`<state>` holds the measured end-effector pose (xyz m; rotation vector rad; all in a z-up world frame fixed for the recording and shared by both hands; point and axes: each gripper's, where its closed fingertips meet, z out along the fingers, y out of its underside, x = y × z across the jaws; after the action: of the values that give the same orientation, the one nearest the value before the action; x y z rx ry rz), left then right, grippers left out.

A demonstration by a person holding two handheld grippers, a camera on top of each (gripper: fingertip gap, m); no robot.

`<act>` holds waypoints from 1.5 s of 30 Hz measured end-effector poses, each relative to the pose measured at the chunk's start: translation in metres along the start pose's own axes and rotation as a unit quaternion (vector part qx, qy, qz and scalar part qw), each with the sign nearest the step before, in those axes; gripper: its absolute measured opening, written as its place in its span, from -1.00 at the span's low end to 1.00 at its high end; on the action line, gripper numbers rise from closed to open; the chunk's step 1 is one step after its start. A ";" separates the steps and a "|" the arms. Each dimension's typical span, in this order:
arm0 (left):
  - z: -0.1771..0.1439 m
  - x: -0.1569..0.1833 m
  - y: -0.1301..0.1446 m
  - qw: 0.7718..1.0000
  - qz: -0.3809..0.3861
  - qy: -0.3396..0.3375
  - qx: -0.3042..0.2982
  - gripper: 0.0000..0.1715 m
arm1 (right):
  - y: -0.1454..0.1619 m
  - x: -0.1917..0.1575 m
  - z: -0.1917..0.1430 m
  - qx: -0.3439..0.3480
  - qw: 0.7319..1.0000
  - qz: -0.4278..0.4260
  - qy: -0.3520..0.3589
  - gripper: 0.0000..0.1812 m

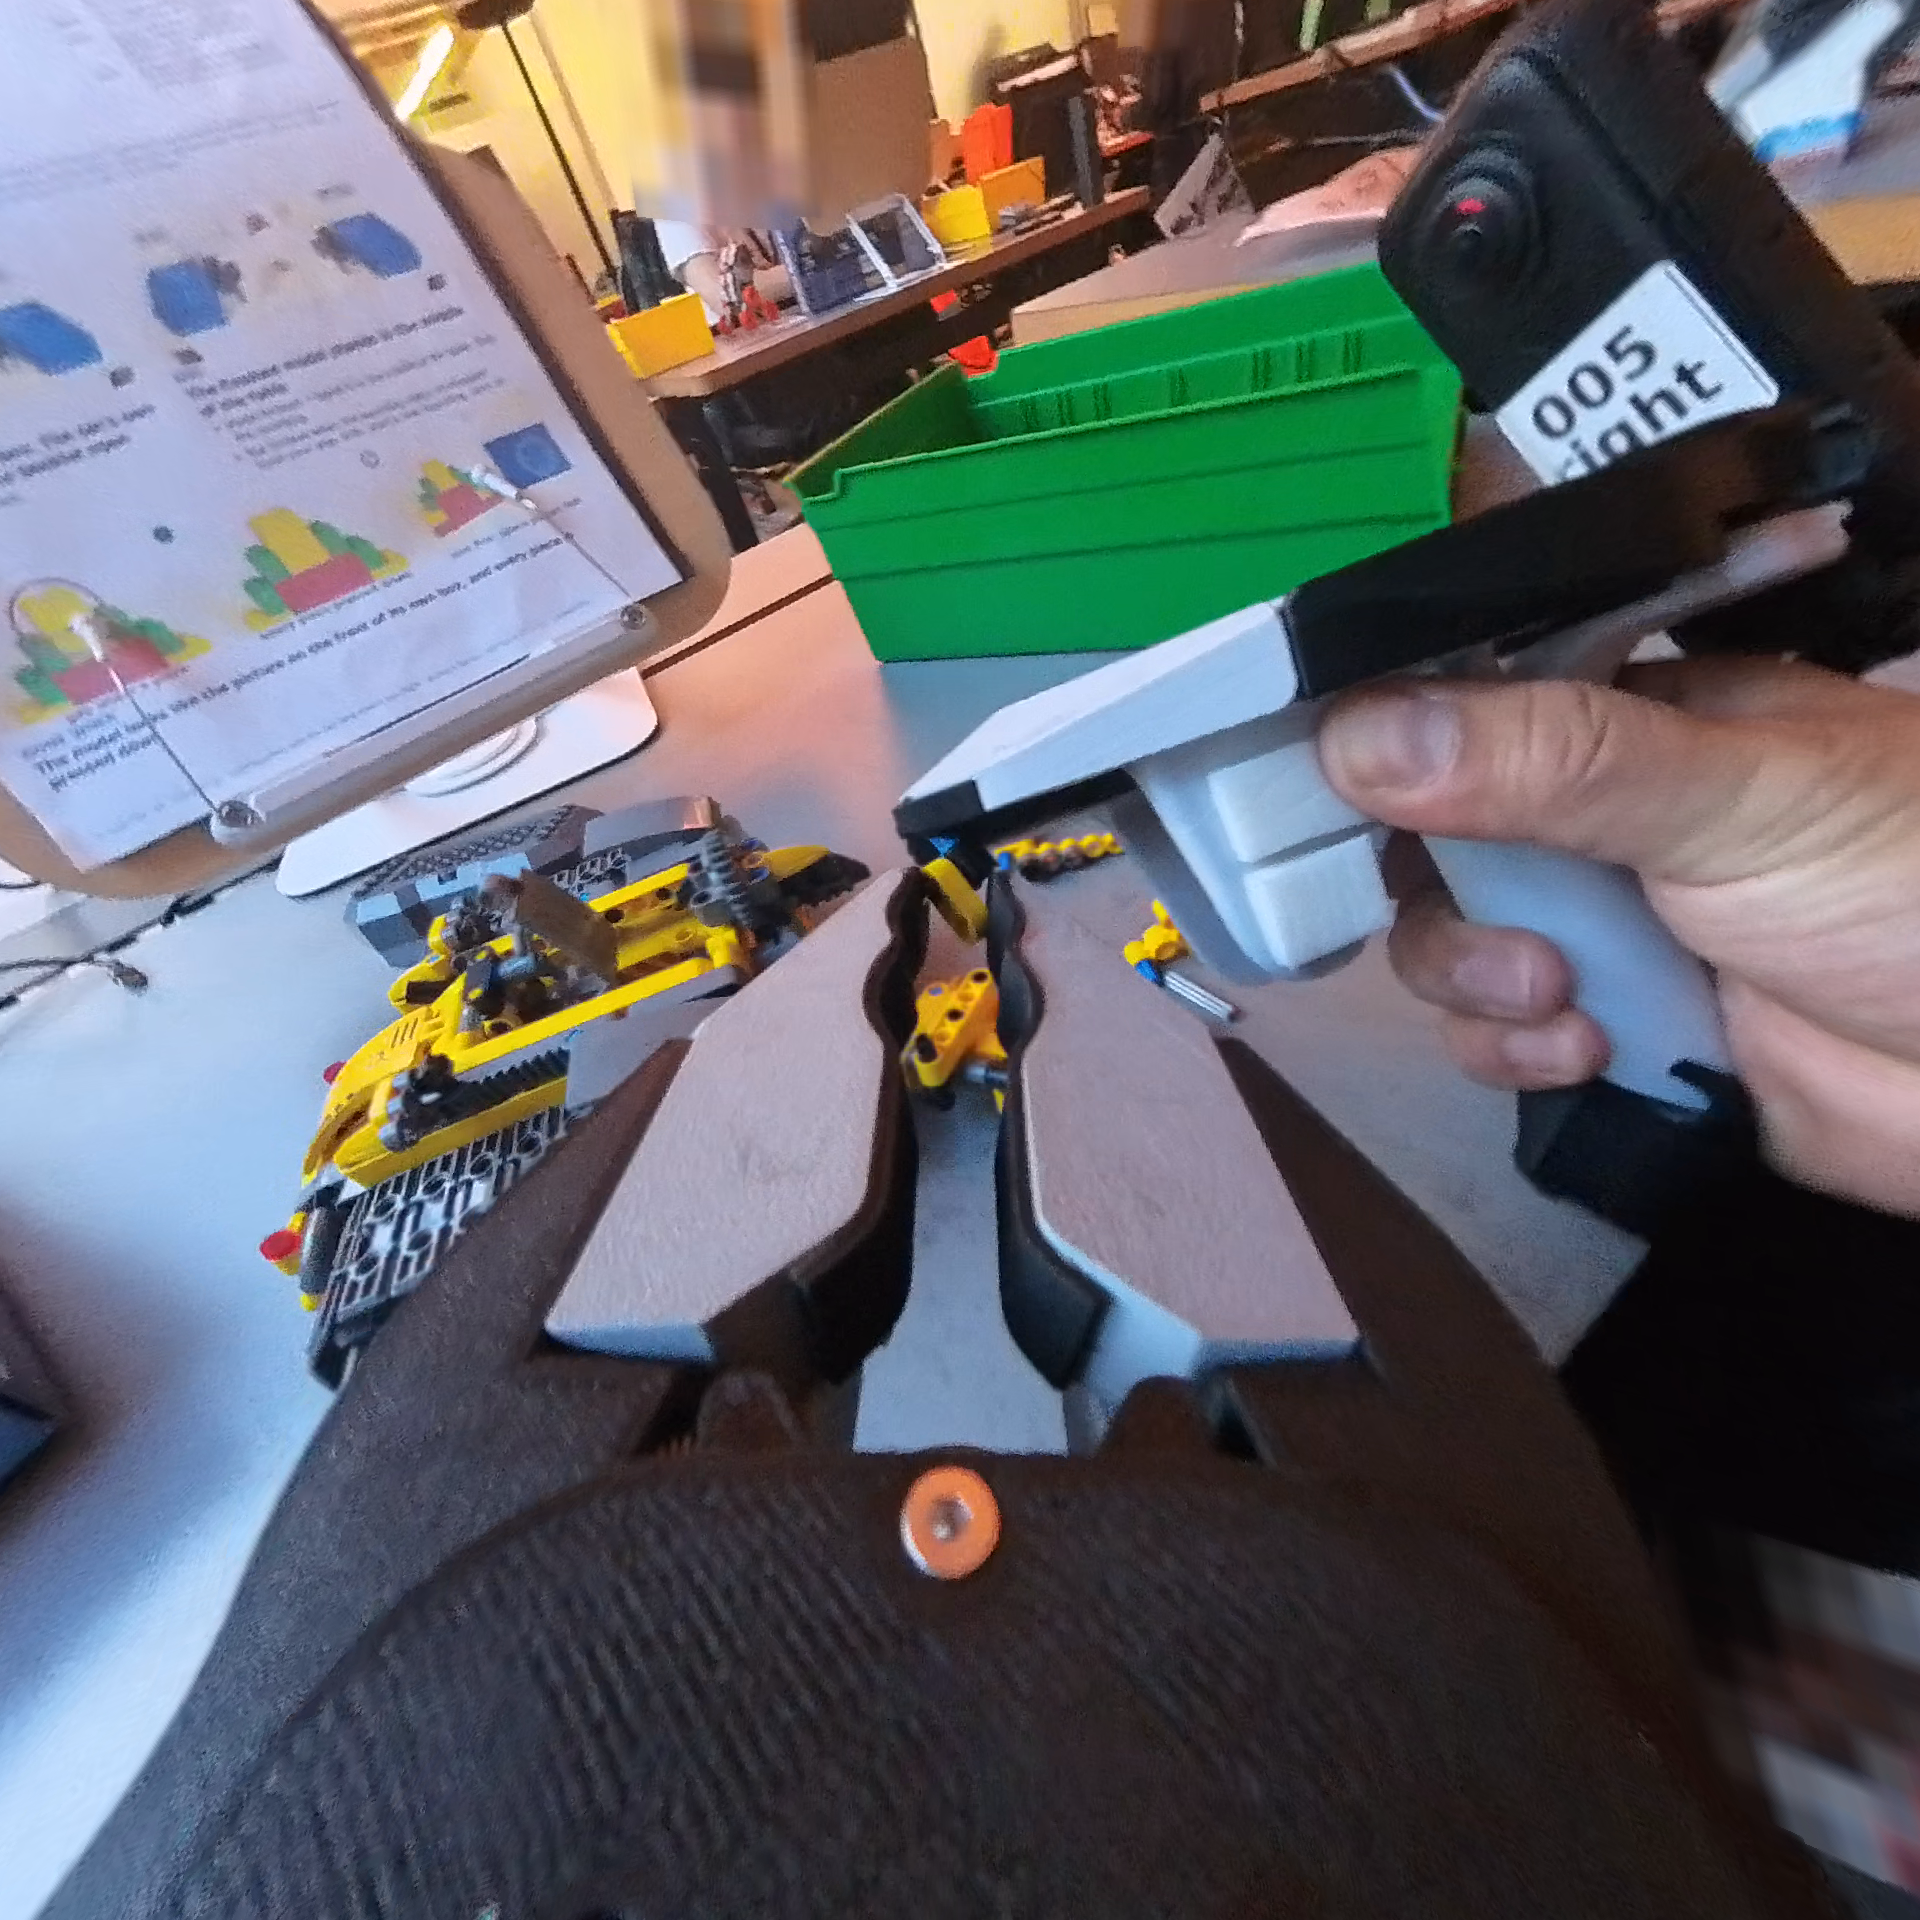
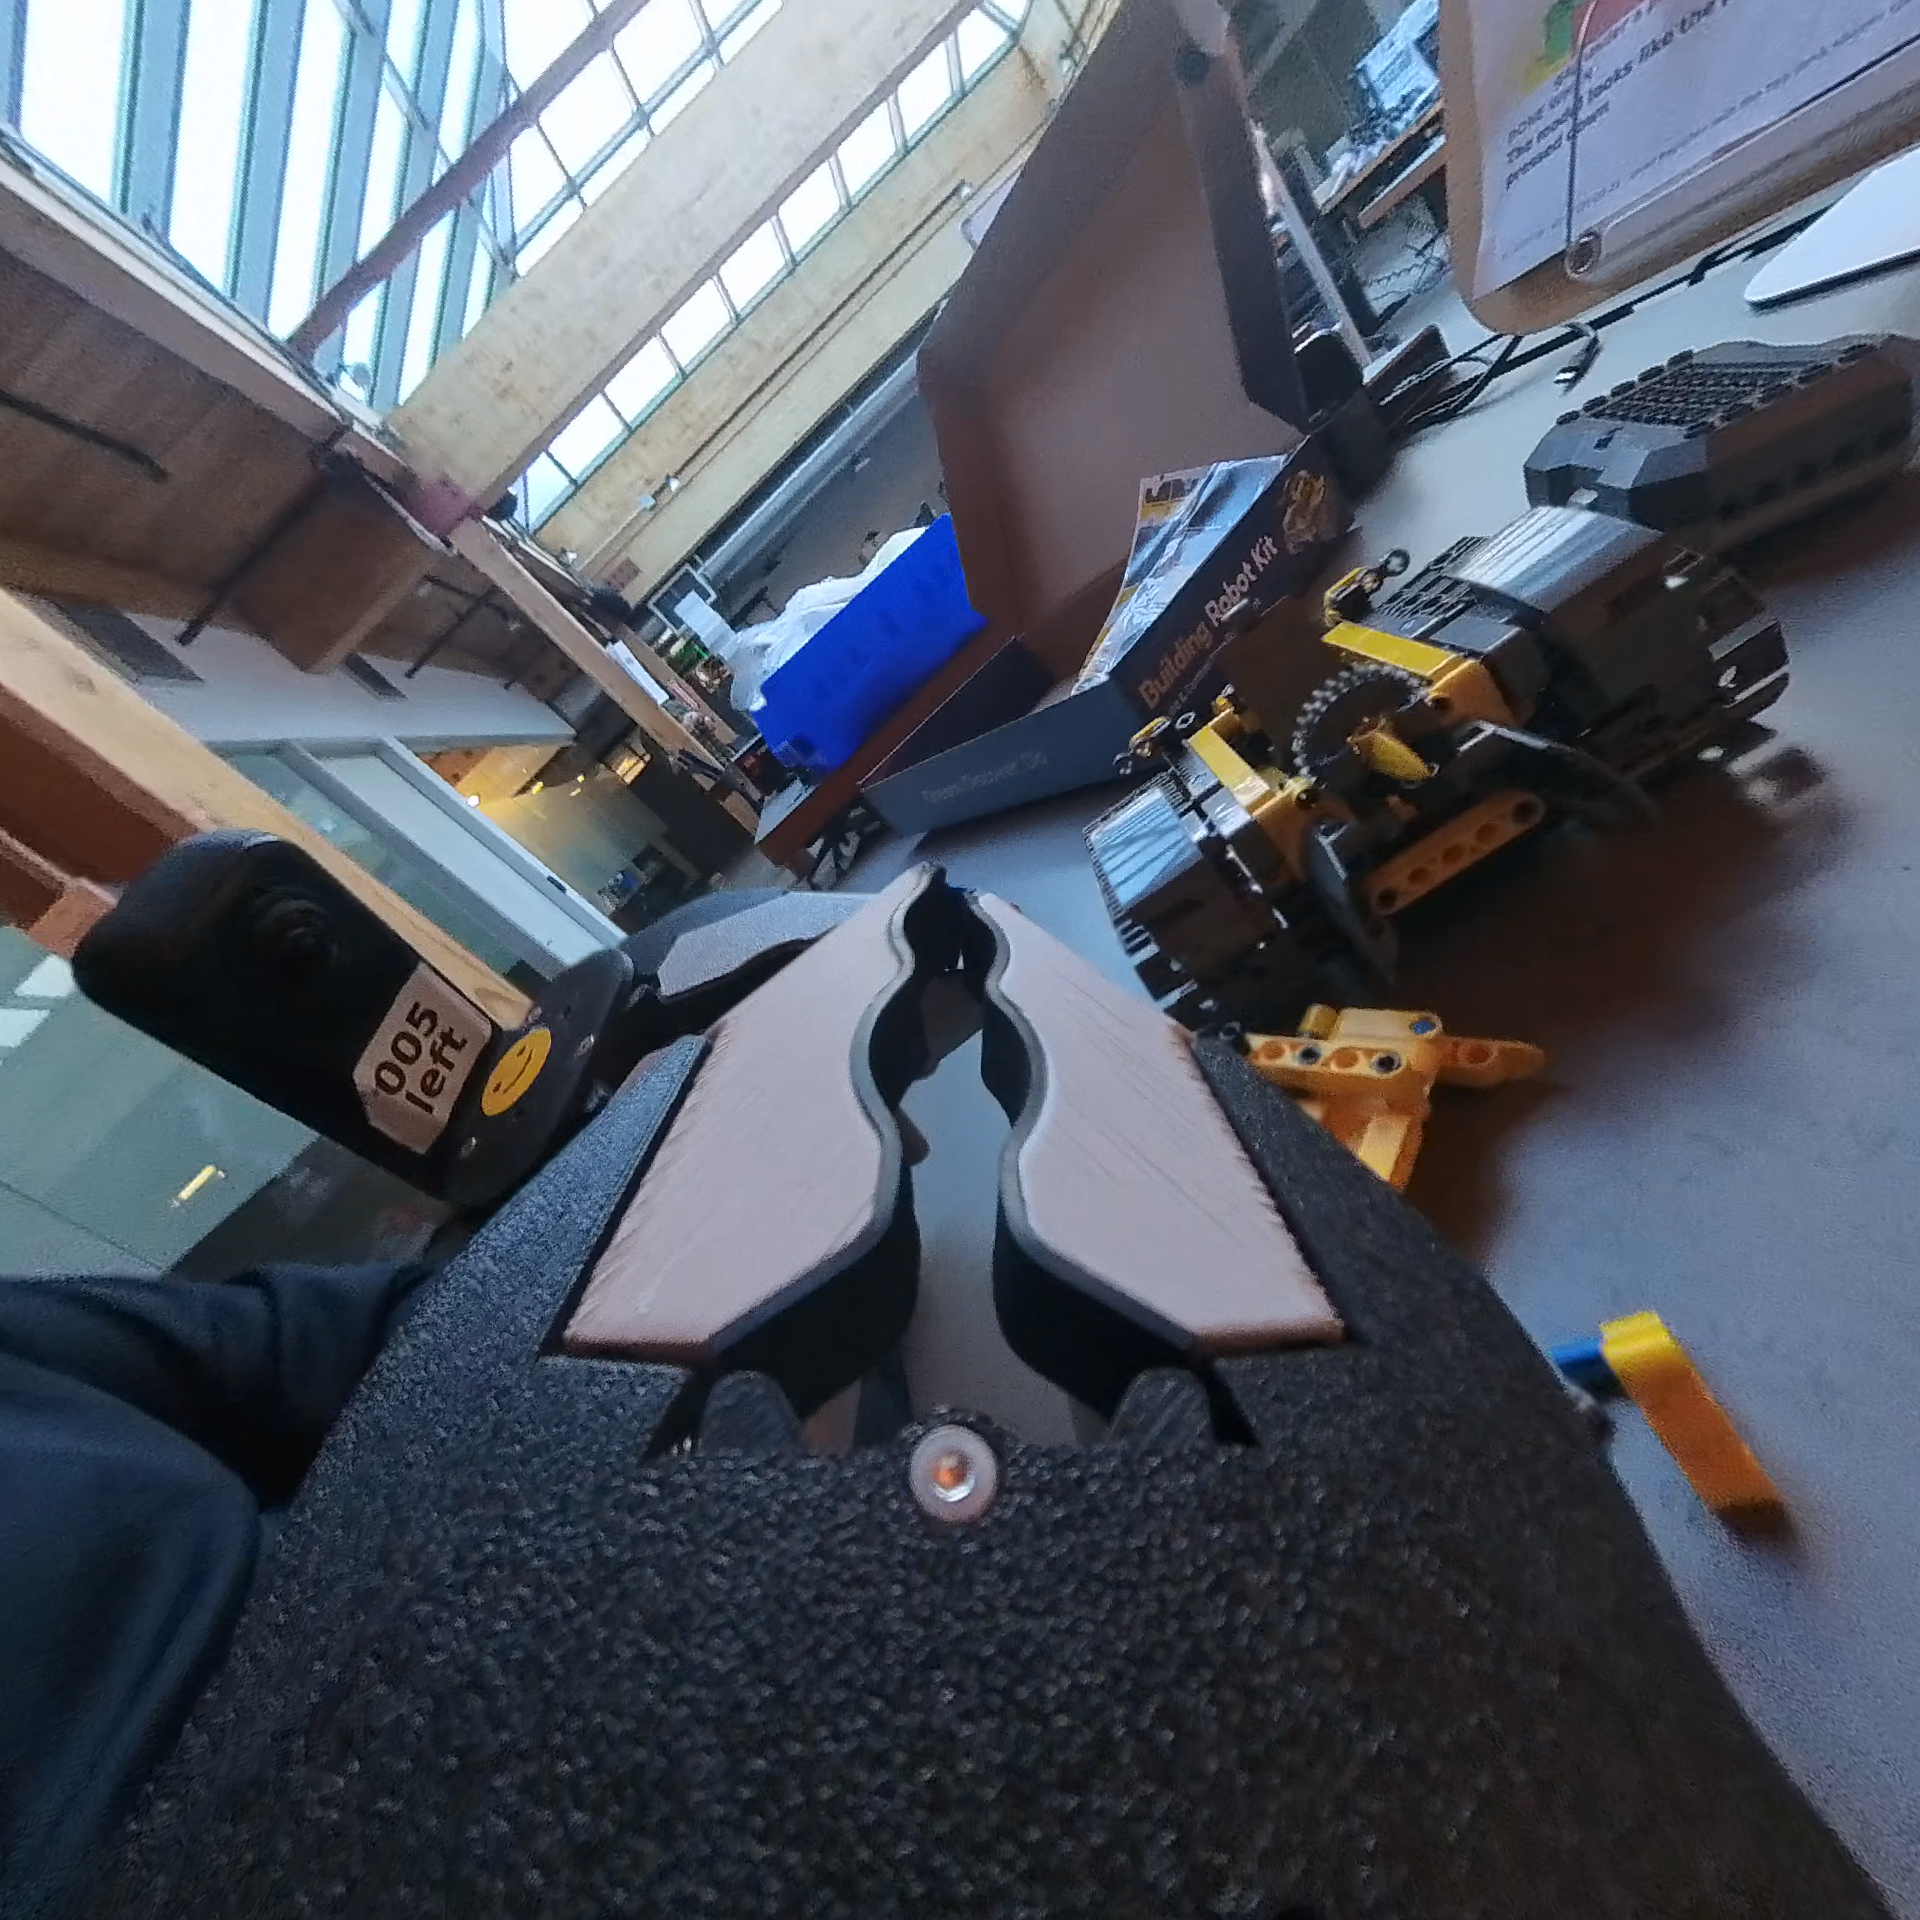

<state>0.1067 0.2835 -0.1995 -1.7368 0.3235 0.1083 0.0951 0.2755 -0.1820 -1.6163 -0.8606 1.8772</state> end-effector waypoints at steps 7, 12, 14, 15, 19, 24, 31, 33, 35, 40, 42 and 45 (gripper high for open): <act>-0.005 0.051 0.004 0.997 0.034 0.067 0.013 -0.92 | -0.098 0.044 -0.023 0.161 0.985 0.042 0.042 -1.00; -0.001 0.036 -0.016 0.996 0.069 0.029 0.048 -0.90 | -0.108 -0.004 -0.029 0.003 0.997 -0.072 -0.010 -1.00; -0.001 0.021 -0.012 0.998 0.053 0.018 0.041 -0.90 | -0.075 -0.028 -0.029 -0.060 0.990 -0.126 -0.033 -1.00; -0.002 0.015 -0.008 0.999 0.039 0.013 0.035 -0.89 | -0.062 -0.031 -0.033 -0.071 0.986 -0.147 -0.030 -1.00; -0.009 0.020 -0.017 0.997 -0.016 0.051 0.049 -0.89 | -0.035 -0.019 -0.046 -0.094 0.979 -0.179 0.010 -1.00; -0.013 0.041 -0.031 0.988 -0.056 0.129 0.058 -0.89 | -0.016 -0.026 -0.055 -0.118 0.982 -0.144 -0.023 -0.89; 0.002 0.069 0.040 0.969 0.056 0.189 -0.147 -0.88 | 0.020 0.002 -0.069 -0.216 0.958 -0.181 0.047 -0.78; 0.002 0.074 0.070 0.950 0.068 0.205 -0.225 -0.88 | 0.031 0.017 -0.079 -0.249 0.944 -0.198 0.084 -0.78; 0.004 0.077 0.077 0.947 0.034 0.213 -0.239 -0.88 | 0.041 0.029 -0.088 -0.274 0.934 -0.201 0.108 -0.78; 0.000 0.077 0.079 0.936 -0.029 0.234 -0.260 -0.68 | 0.050 0.048 -0.113 -0.297 0.912 -0.226 0.170 -0.84; -0.006 0.081 0.078 0.933 -0.042 0.247 -0.260 -0.65 | 0.042 0.057 -0.129 -0.287 0.906 -0.237 0.202 -0.84; -0.013 0.086 0.078 0.930 -0.046 0.258 -0.259 -0.63 | 0.026 0.071 -0.164 -0.269 0.903 -0.229 0.245 -0.85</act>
<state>0.1660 0.2449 -0.2923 -2.2932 0.6406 -0.3725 0.2462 0.3318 -0.2629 -1.8619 -1.4438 0.8842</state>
